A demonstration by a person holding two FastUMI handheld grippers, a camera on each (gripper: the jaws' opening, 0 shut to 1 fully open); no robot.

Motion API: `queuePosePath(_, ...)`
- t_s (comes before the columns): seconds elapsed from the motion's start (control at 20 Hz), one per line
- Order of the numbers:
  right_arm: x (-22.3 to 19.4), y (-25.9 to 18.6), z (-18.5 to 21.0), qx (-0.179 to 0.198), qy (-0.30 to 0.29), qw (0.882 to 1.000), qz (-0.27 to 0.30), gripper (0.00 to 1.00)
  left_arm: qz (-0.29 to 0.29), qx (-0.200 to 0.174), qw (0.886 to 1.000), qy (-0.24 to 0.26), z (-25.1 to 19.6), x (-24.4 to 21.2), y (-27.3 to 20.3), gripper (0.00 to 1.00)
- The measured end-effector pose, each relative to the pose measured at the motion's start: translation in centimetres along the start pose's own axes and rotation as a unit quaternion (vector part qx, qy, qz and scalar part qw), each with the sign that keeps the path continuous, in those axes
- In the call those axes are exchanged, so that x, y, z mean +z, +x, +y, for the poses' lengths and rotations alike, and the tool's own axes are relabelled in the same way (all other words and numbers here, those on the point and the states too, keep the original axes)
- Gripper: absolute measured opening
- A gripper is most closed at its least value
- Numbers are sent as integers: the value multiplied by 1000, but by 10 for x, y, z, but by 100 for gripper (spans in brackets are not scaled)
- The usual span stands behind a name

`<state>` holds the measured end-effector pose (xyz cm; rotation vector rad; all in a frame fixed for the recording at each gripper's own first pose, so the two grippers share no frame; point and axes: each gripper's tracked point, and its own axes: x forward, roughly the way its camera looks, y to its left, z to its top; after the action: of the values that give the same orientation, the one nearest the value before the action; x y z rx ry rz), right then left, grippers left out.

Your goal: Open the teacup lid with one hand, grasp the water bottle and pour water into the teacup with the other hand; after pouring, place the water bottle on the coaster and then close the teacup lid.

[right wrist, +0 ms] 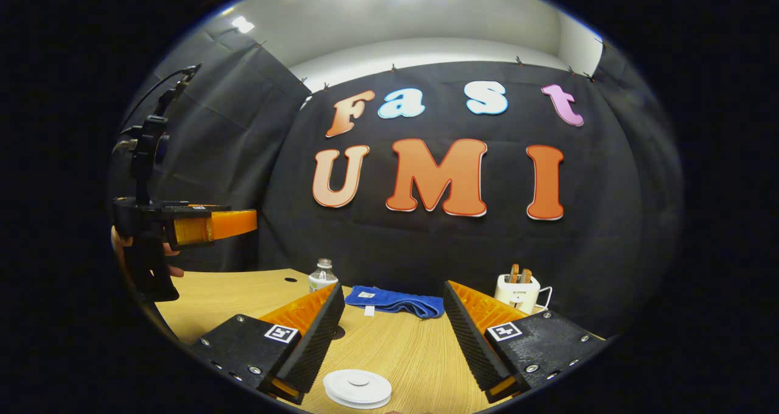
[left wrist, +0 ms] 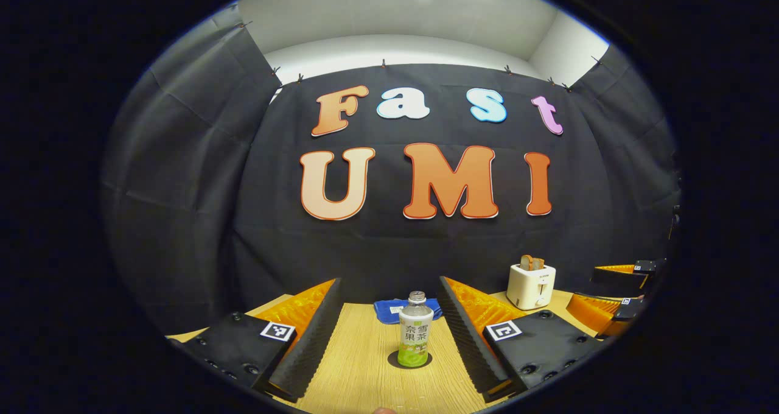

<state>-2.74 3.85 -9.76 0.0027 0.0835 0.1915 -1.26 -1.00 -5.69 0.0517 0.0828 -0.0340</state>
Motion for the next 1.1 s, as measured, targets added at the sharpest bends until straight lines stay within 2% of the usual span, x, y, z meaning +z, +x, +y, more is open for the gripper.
queuePosePath(0.15,0,-2,10,5,-8,1000,4,98,-8,18,1000,0,8,6,-6,98)
queuePosePath(0.4,8,-3,9,-8,0,1000,-5,99,-17,31,999,16,12,4,-12,98)
queuePosePath(0.55,13,-5,9,-9,4,1000,-11,99,-24,31,999,28,11,1,-13,98)
queuePosePath(0.7,11,-4,12,-7,7,1000,-8,98,-47,20,999,15,4,10,-17,97)
queuePosePath(1.0,11,-3,7,-16,9,1000,-9,99,-28,12,999,16,-1,-3,-14,98)
queuePosePath(1.1,11,-3,4,-23,7,1000,-8,99,-33,23,999,18,5,2,-13,98)
